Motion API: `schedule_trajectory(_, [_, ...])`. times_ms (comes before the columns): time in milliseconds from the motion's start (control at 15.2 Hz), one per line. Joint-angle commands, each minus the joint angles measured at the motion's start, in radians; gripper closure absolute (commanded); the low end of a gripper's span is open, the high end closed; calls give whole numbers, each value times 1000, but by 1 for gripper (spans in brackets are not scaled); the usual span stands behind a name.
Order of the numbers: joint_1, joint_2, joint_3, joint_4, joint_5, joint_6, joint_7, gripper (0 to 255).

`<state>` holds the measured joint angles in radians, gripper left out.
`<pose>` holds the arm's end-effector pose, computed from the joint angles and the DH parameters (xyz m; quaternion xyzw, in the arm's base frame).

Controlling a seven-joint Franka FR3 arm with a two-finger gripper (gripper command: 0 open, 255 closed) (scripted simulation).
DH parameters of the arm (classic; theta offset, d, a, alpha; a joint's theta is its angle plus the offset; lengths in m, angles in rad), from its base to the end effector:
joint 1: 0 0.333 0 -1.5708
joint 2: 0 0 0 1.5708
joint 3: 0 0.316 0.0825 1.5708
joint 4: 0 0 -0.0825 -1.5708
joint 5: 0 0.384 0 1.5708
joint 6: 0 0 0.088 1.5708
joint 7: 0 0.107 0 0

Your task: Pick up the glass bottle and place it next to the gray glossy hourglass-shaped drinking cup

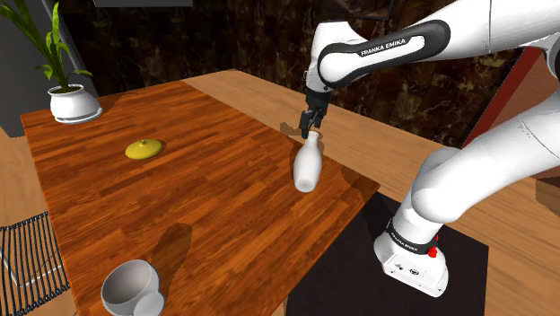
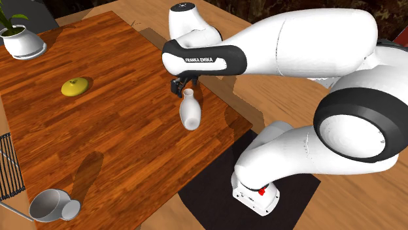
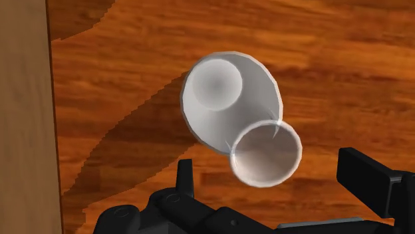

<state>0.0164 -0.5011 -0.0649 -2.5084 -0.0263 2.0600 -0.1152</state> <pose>0.3965 -0.0214 0.4595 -0.9987 -0.0428 -0.0262 0.0018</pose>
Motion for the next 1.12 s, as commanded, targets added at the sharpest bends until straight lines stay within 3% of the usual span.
schedule_trajectory(0, [1,14,0,-18,1,32,0,0])
schedule_trajectory(264, [1,35,-2,-50,1,87,0,0])
schedule_trajectory(726, [1,35,-2,-50,1,86,0,0])
schedule_trajectory(792, [1,35,-2,-50,1,86,0,255])
schedule_trajectory(1056, [1,36,-2,-49,1,86,0,255])
